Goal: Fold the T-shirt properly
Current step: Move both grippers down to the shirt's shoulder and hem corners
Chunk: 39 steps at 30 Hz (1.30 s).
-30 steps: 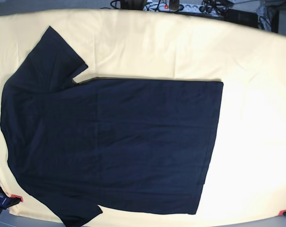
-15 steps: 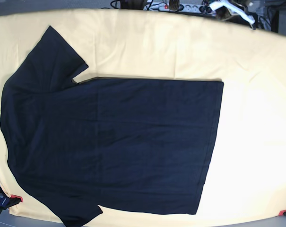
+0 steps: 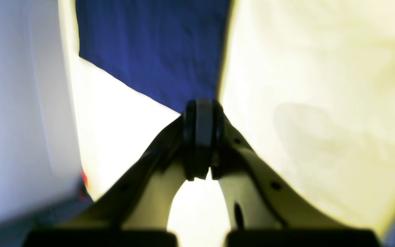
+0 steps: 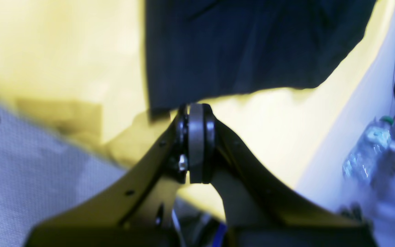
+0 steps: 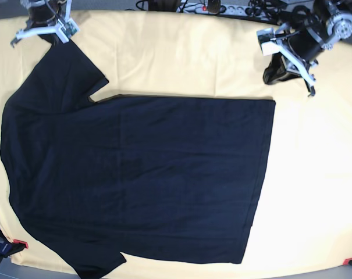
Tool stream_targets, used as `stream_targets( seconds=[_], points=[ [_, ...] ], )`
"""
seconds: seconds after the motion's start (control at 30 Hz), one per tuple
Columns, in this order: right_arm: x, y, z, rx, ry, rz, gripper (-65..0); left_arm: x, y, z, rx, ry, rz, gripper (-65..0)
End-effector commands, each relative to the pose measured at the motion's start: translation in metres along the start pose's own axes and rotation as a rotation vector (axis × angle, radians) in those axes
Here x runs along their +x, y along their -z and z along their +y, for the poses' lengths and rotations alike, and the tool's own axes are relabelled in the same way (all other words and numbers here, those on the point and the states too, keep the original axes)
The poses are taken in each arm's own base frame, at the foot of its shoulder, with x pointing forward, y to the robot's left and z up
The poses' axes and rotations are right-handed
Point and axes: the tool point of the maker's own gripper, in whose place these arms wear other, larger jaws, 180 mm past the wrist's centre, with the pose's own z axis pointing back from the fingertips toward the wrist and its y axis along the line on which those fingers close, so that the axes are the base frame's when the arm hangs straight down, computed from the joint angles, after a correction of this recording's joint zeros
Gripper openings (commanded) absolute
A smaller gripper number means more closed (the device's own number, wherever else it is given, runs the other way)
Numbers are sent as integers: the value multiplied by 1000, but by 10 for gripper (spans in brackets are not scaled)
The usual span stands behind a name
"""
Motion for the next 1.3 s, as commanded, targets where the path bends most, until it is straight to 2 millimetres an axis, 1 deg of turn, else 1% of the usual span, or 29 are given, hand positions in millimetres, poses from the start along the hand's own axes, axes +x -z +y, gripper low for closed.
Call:
stream_targets(
  seconds=[0.0,0.13,0.2,0.27,0.3,0.37,0.43,0.47,0.57,0.67,0.73,0.87,1.03,1.1,1.2,1.27],
  points=[
    [11,0,-13,-29,-12,-46,-650,-5,2,6,-5,47,-8,-650],
    [31,8,-40,-86,6,-124,-650,-25,12,6,-97,133,-84,-650],
    [40,10,-47,-100,7,-158,-650,-37,15,4,-155,136,-114,-650],
    [48,11,-49,-93,19,-188,-650,-46,16,3,-211,123,-150,-650],
    [52,11,-50,-93,26,-201,-650,-49,16,5,-227,117,-169,-599],
    [57,12,-54,-102,33,-224,-650,-53,17,15,-225,109,-198,-462],
    [54,18,-55,-106,34,-213,-650,-58,19,24,-215,103,-203,-333],
    [51,19,-54,-103,35,-205,-650,-61,20,27,-208,96,-201,-298],
    [48,22,-53,-99,40,-195,-650,-66,30,34,-191,103,-188,-292],
    [47,22,-52,-97,46,-193,-650,-75,47,34,-182,110,-146,-292],
    [47,22,-52,-98,47,-193,-650,-77,60,31,-187,101,-140,-292],
    [46,22,-51,-96,47,-192,-650,-73,82,18,-228,103,-161,-292],
    [46,22,-51,-96,47,-191,-650,-60,91,11,-271,137,-196,-292],
    [46,22,-51,-96,46,-190,-650,-58,95,10,-281,141,-196,-292],
    [46,22,-51,-96,47,-191,-650,-63,104,14,-273,146,-172,-292],
    [46,22,-51,-96,47,-190,-650,-62,107,24,-248,153,-170,-292]
  ],
)
